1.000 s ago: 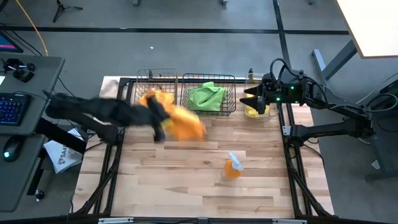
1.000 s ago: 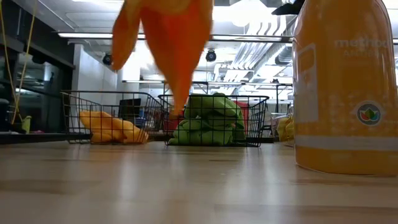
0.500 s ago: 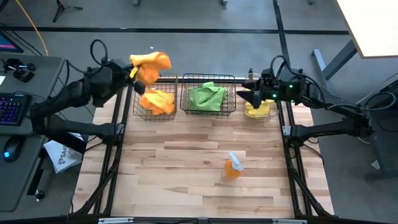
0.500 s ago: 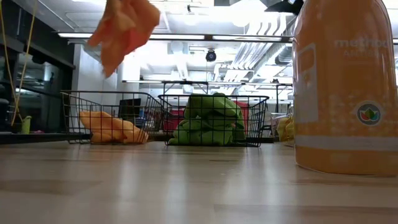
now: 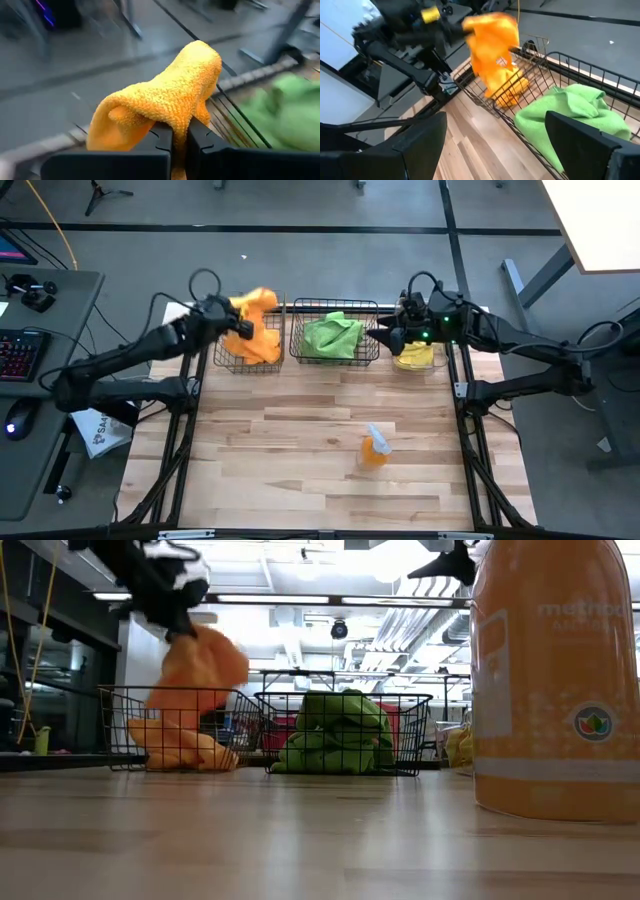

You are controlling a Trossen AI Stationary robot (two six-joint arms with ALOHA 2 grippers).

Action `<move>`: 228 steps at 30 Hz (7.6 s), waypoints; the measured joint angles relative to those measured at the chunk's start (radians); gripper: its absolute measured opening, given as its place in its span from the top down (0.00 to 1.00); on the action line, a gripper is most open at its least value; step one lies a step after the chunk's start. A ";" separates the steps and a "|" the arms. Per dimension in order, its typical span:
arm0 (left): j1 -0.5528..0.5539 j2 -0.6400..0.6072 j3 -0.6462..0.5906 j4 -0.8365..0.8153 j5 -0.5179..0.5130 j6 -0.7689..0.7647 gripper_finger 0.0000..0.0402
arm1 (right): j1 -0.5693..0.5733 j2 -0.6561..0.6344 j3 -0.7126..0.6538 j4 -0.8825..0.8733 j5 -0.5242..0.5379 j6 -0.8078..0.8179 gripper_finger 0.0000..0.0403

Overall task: Sort microfiber towel by color & place in baskets
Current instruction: Put the orange microfiber towel into the gold wire basket, then return to Home Position

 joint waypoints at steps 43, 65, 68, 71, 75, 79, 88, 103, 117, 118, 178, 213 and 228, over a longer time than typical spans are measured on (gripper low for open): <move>-0.118 0.004 0.074 0.054 0.385 -0.286 0.48 | 0.000 -0.151 0.000 -0.067 -0.010 -0.061 0.18; -0.461 0.037 0.073 0.615 0.370 -0.069 0.48 | 0.055 -0.191 0.000 -0.238 -0.066 -0.061 0.18; -0.487 0.038 0.072 0.633 0.370 -0.050 0.48 | 0.112 -0.222 0.000 -0.275 -0.022 -0.044 0.18; -0.509 0.037 0.069 0.640 0.370 -0.048 0.48 | 0.181 -0.255 0.000 -0.323 0.064 -0.012 0.18; -0.543 0.037 0.009 0.713 0.363 -0.064 0.48 | 0.288 -0.285 0.000 -0.381 0.186 0.038 0.18; -0.578 0.037 -0.090 0.852 0.320 -0.109 0.48 | 0.399 -0.296 -0.015 -0.405 0.301 0.080 0.18; -0.636 0.034 -0.251 1.049 0.201 -0.179 0.48 | 0.554 -0.420 -0.440 -0.121 0.356 0.300 0.18; -0.595 -0.007 -0.251 0.957 0.276 -0.046 0.68 | 0.547 -0.538 -0.685 0.420 0.345 0.147 0.81; -0.624 -0.026 -0.426 1.022 0.284 -0.026 0.99 | 0.547 -0.538 -0.495 0.268 0.338 -0.036 0.98; -0.623 -0.043 -0.465 1.065 0.283 -0.040 0.99 | 0.548 -0.538 -0.486 0.254 0.331 -0.025 0.97; -0.624 -0.457 -0.773 0.904 0.247 -0.127 1.00 | 0.352 -1.060 -1.154 0.544 -0.095 -0.365 1.00; -0.624 -0.467 -0.772 0.867 0.246 -0.127 1.00 | 0.351 -1.065 -1.154 0.481 -0.074 -0.368 1.00; -0.618 -0.836 -0.771 0.678 0.245 -0.127 1.00 | 0.351 -1.065 -1.154 0.482 -0.074 -0.368 1.00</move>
